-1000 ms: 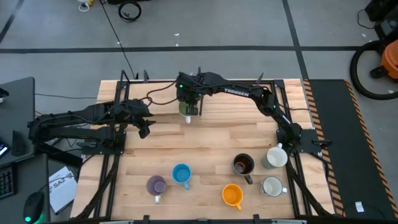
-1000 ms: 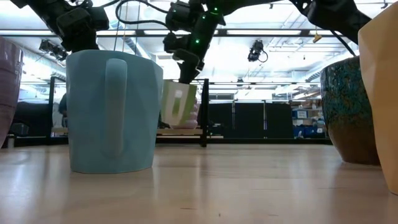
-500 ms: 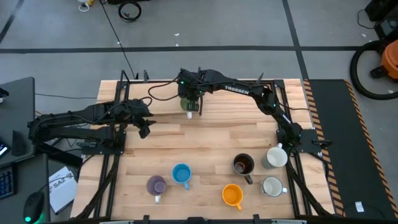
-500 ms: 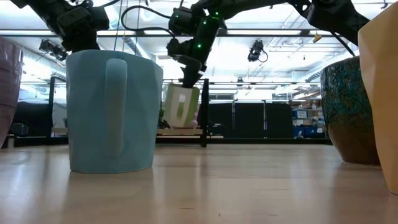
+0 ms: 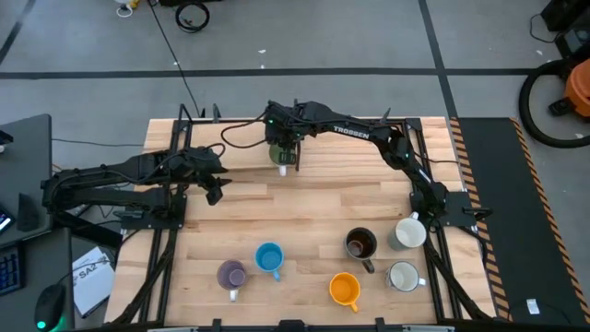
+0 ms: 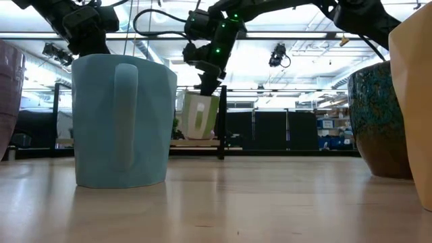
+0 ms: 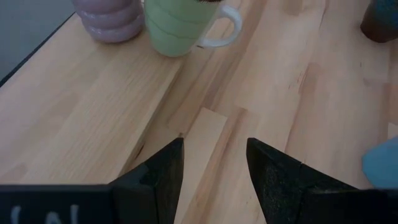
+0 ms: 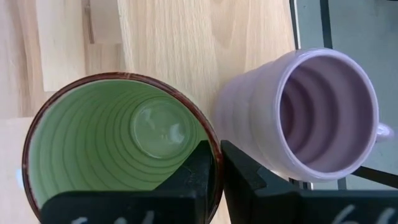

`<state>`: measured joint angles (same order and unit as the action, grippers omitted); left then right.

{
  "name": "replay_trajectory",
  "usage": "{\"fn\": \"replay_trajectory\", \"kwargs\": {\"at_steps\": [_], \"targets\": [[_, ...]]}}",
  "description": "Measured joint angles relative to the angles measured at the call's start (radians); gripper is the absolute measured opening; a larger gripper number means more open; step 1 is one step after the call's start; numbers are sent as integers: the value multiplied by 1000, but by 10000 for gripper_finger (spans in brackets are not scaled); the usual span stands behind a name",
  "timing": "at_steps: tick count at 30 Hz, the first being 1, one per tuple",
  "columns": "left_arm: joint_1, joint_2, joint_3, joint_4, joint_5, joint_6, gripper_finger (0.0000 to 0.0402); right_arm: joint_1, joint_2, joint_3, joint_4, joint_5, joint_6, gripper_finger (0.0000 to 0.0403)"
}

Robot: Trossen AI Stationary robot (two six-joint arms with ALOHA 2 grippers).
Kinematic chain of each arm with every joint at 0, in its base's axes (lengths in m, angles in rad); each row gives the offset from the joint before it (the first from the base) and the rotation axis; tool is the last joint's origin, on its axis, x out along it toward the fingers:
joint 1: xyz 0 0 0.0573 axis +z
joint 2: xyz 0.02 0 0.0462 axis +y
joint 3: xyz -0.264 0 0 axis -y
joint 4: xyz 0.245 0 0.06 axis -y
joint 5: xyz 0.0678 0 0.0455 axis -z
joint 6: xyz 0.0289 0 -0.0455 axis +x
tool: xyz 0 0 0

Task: Place coffee mugs
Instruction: Put the green mug on the shelf

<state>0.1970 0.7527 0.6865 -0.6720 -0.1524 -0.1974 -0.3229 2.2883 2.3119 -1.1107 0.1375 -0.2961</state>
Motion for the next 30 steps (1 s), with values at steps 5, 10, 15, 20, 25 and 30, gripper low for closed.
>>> {"fn": "replay_trajectory", "kwargs": {"at_steps": [5, 10, 15, 20, 25, 30], "targets": [[0, 0, 0, 0, 0, 2, 181, -2, 0, 0, 2, 0, -7, 41], [0, 0, 0, -1, 0, 2, 181, -3, 0, 0, 16, 0, -15, 48], [0, 0, 0, -6, 0, 6, 181, -12, -2, -22, 44, 0, -18, 50], [0, 0, 0, -7, 1, 6, 181, -19, -3, -69, 59, -1, -26, 43], [0, 0, 0, -6, 1, 6, 181, -14, -7, -71, 58, -23, -30, 24], [0, 0, 0, -4, 51, 27, 181, -14, -6, -71, 60, -26, -22, 26]]}}
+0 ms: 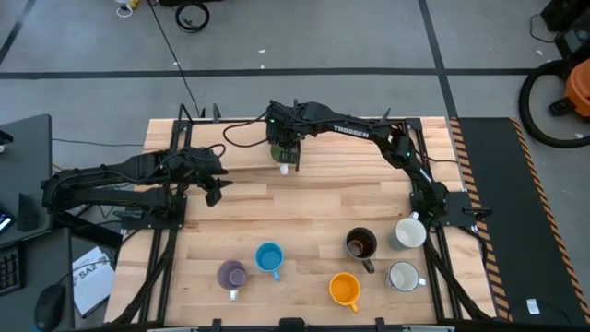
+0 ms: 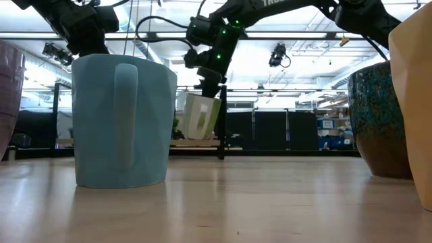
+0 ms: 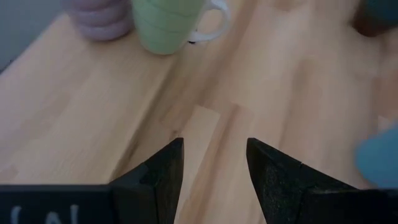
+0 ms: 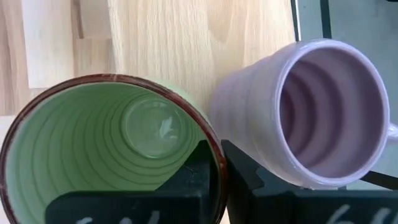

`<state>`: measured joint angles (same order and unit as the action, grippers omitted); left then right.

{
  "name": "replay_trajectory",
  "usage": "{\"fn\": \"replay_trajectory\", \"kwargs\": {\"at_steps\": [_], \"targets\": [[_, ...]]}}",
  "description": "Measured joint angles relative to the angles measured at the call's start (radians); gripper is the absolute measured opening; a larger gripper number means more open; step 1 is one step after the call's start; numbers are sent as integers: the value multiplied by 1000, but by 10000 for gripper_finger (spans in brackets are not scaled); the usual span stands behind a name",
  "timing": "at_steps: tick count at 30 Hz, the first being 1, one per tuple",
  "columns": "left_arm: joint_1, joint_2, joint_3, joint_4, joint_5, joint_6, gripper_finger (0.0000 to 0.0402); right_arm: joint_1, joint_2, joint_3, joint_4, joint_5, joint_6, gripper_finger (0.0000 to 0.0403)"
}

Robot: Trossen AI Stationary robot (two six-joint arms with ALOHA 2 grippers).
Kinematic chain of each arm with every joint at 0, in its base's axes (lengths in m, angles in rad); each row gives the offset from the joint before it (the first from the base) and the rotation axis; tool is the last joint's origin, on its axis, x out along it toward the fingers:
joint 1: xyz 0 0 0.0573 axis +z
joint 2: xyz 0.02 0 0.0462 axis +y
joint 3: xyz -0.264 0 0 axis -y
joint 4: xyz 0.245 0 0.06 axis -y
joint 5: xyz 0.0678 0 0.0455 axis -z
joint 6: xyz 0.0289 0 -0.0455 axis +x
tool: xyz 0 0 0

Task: Place coffee mugs
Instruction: Put the green mug on the shelf

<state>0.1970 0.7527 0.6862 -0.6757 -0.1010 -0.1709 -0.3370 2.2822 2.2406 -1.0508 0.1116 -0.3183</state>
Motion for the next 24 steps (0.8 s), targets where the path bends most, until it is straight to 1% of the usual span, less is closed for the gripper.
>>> {"fn": "replay_trajectory", "kwargs": {"at_steps": [2, 4, 8, 11, 12, 16, 17, 20, 24], "targets": [[-2, 0, 0, 7, 57, 72, 181, 0, 1, 0, 2, 0, 9, 31], [-13, 0, -8, 38, 76, 125, 181, 0, 1, 0, 2, -1, 16, 32], [-35, 6, -29, 139, 63, 275, 181, -1, 0, -1, 2, -22, 36, 26], [-53, 34, -62, 225, 22, 331, 181, -7, 0, -2, 2, -71, 72, 26], [-57, 49, -73, 244, 12, 337, 181, -7, 1, -2, 2, -88, 83, 28], [-81, 110, -92, 279, -4, 336, 181, -8, 0, -2, -1, -89, 91, 30], [-91, 125, -92, 294, -17, 335, 181, -8, 0, -2, -2, -89, 90, 30], [-121, 170, -92, 367, -102, 304, 181, -10, 0, -2, -6, -90, 90, 30], [-150, 250, -91, 467, -136, 287, 181, -17, -1, -2, -9, -92, 91, 30]]}}
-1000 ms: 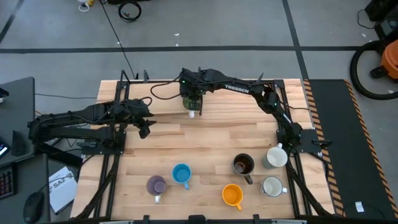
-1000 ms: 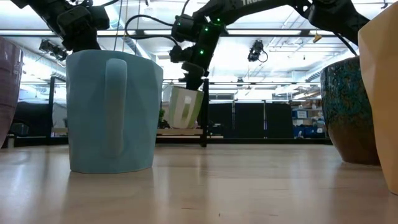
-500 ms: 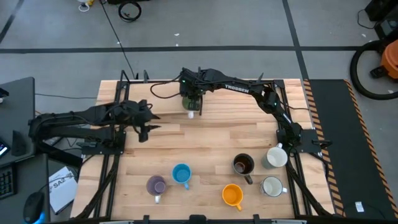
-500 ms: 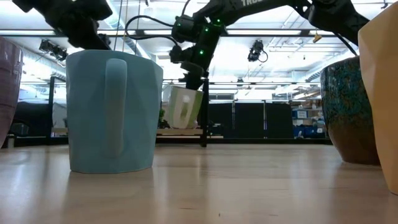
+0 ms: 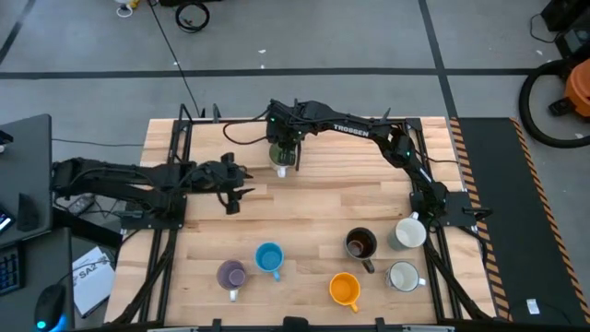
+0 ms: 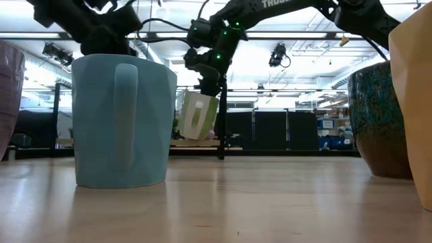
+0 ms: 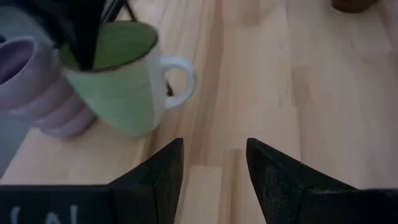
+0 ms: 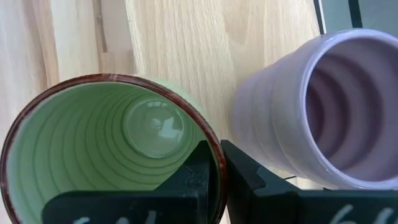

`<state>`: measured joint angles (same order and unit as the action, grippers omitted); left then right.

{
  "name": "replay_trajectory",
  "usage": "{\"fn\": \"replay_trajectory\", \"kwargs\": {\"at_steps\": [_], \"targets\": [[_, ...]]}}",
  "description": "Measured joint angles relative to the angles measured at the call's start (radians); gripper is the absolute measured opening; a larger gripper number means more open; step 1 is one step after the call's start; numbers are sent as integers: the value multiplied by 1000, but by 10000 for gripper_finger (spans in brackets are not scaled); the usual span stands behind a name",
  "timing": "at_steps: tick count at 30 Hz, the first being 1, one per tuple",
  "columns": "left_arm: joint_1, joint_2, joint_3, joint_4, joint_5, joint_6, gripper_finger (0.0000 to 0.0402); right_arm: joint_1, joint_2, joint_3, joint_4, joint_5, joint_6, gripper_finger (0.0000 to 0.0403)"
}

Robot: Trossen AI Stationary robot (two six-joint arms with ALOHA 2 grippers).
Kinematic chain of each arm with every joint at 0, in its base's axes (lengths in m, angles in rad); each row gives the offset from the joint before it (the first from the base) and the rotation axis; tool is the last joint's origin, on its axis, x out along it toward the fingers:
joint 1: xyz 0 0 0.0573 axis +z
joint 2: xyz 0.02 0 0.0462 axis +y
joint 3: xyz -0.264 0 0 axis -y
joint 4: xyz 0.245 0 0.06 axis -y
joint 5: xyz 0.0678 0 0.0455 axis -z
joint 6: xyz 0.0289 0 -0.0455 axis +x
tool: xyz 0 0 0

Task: Place coffee mugs
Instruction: Put the green mug on the shelf

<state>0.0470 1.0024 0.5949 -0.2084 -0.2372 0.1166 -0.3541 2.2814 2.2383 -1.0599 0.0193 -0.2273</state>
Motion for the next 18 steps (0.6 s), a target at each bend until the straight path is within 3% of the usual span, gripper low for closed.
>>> {"fn": "replay_trajectory", "kwargs": {"at_steps": [12, 18], "targets": [[12, 226, 1, 251, -154, 210, 181, 0, 0, 0, -16, -50, 32, 31], [9, 275, 1, 286, -131, 212, 181, -1, 0, -1, -16, -53, 97, 31]]}}
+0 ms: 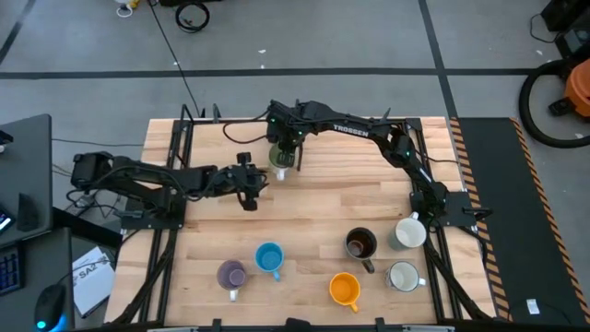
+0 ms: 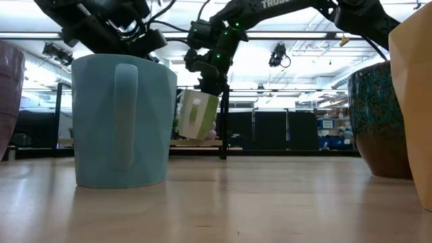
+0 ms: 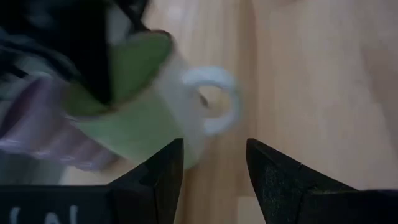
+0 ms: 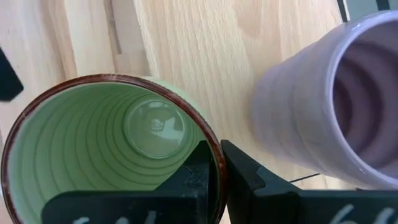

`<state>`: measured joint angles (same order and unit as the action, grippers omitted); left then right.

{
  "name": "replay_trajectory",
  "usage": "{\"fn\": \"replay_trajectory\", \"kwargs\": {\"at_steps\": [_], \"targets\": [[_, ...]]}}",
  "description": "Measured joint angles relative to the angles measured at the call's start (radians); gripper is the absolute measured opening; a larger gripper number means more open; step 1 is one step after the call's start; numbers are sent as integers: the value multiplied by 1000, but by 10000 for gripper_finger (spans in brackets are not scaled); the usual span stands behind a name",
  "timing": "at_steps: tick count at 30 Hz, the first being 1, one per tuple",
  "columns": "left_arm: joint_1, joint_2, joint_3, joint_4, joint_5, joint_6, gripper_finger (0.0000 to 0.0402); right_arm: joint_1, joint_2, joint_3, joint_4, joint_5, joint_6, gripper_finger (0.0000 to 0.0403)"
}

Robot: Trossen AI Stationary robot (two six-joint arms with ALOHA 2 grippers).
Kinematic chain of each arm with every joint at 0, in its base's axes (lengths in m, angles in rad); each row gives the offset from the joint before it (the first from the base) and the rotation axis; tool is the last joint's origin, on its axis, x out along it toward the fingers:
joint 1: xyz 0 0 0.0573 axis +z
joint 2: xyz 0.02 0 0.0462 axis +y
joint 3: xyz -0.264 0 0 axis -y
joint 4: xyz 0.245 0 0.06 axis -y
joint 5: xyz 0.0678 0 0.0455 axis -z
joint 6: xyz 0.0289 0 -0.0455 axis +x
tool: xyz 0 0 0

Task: Place coffee mugs
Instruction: Put the green mug on the shelf

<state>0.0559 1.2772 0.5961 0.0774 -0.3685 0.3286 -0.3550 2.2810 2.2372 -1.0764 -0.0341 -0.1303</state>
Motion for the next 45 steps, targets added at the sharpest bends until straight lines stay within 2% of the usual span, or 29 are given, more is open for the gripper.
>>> {"fn": "replay_trajectory", "kwargs": {"at_steps": [5, 12, 18, 26, 30, 40, 45], "targets": [[-3, 17, -1, 15, 111, -15, 181, 0, 0, 0, 3, 0, 27, 31], [46, 91, 0, 139, 214, -152, 181, 0, 0, 0, 19, -12, 27, 31], [79, 157, 0, 204, 238, -241, 181, 1, 0, 0, 21, -12, 26, 31], [68, 224, 0, 320, 236, -259, 176, 1, 0, 0, 22, -16, 23, 31], [69, 228, 0, 323, 217, -272, 153, 1, 0, 0, 26, -20, 23, 31], [69, 228, 1, 328, 203, -282, 55, 1, 0, 0, 24, -25, 21, 31], [68, 227, 2, 329, 206, -277, 44, 1, 0, 0, 21, -42, 20, 32]]}}
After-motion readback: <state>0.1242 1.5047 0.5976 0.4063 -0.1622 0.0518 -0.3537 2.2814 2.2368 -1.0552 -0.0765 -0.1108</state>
